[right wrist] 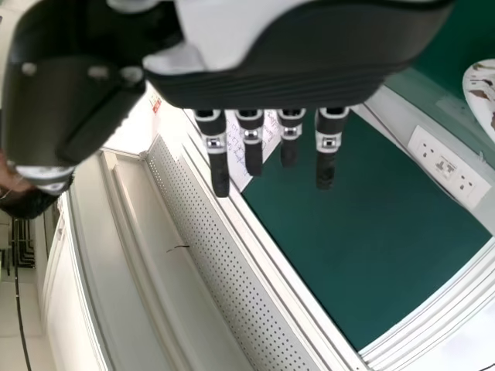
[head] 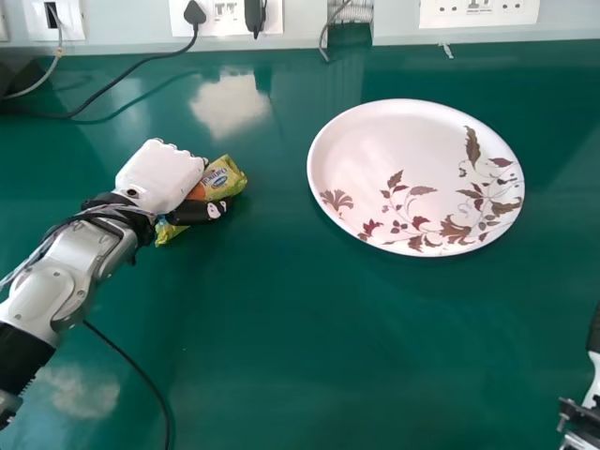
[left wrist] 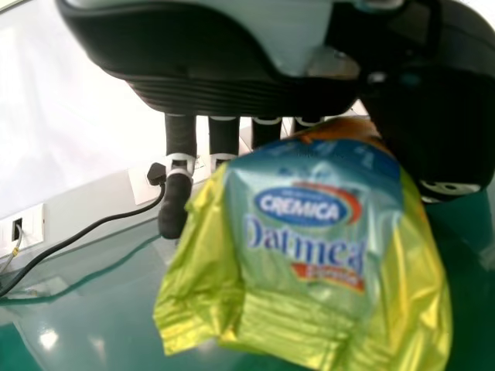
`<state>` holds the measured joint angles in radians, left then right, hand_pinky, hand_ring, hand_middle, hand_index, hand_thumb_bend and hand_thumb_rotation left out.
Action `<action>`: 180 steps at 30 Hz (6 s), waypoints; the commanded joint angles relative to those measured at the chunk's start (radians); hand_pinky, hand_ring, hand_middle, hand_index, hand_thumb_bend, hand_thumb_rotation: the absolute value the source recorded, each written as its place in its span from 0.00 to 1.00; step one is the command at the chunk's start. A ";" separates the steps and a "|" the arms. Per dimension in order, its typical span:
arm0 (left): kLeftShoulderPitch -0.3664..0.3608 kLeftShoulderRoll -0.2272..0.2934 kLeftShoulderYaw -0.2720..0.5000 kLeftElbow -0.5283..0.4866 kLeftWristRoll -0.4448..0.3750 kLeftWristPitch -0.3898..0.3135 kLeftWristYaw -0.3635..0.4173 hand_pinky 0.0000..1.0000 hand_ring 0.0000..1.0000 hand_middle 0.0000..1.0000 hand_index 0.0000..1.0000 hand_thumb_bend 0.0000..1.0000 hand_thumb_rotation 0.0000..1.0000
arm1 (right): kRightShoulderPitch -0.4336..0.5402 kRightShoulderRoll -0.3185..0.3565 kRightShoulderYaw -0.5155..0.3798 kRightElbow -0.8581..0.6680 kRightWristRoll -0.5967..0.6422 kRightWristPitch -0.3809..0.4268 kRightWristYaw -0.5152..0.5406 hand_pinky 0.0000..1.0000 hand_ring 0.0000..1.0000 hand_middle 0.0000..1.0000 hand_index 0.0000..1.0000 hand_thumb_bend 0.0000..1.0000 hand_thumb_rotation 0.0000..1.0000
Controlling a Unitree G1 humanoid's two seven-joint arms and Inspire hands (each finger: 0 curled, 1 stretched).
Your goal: Pick up biscuit and place it in the plate
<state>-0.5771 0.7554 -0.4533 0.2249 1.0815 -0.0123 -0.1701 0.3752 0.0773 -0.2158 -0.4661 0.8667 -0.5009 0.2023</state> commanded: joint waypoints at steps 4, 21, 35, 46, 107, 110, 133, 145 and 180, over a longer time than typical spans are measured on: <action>0.074 -0.010 0.012 0.019 -0.046 -0.021 -0.008 0.22 0.40 0.49 0.52 0.51 0.00 | -0.005 0.057 -0.009 0.003 -0.004 -0.014 -0.004 0.81 0.97 0.98 0.84 0.91 0.04; 0.078 -0.019 0.045 -0.020 -0.073 -0.030 0.016 0.20 0.39 0.48 0.52 0.51 0.00 | -0.005 0.056 -0.007 -0.013 0.000 -0.008 -0.033 0.58 0.80 0.90 0.81 0.90 0.14; 0.110 0.011 0.114 -0.162 -0.146 -0.047 -0.061 0.19 0.38 0.47 0.52 0.51 0.00 | 0.003 0.054 -0.002 -0.025 0.027 -0.001 -0.024 0.54 0.73 0.82 0.79 0.83 0.19; 0.129 0.023 0.174 -0.259 -0.174 -0.047 -0.134 0.19 0.39 0.47 0.52 0.51 0.00 | 0.002 0.052 -0.012 -0.009 0.060 0.001 -0.004 0.59 0.70 0.71 0.74 0.81 0.19; -0.046 -0.128 0.215 -0.395 -0.255 -0.140 -0.224 0.18 0.38 0.47 0.52 0.51 0.00 | -0.013 0.078 -0.005 0.028 0.036 -0.039 0.022 0.47 0.57 0.59 0.64 0.85 0.14; -0.068 -0.148 0.202 -0.386 -0.242 -0.132 -0.234 0.17 0.37 0.46 0.52 0.51 0.00 | -0.012 0.086 0.003 0.014 0.020 -0.039 -0.007 0.48 0.58 0.60 0.64 0.85 0.15; -0.224 -0.269 0.107 -0.245 -0.172 -0.174 -0.193 0.13 0.36 0.45 0.53 0.50 0.00 | -0.016 0.077 0.036 -0.024 -0.069 -0.063 -0.118 0.52 0.63 0.64 0.62 0.81 0.21; -0.270 -0.327 0.087 -0.199 -0.181 -0.202 -0.160 0.13 0.36 0.45 0.53 0.50 0.00 | -0.010 0.087 0.058 -0.029 -0.082 -0.077 -0.138 0.46 0.57 0.61 0.63 0.80 0.19; -0.523 -0.542 -0.082 0.171 -0.101 -0.176 -0.052 0.13 0.35 0.45 0.53 0.50 0.00 | -0.025 0.059 0.027 0.013 -0.046 -0.083 -0.108 0.38 0.52 0.58 0.65 0.81 0.15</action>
<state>-1.0600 0.2239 -0.5121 0.3628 0.9676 -0.1852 -0.2396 0.3639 0.0747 -0.1836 -0.4552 0.8150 -0.5748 0.0855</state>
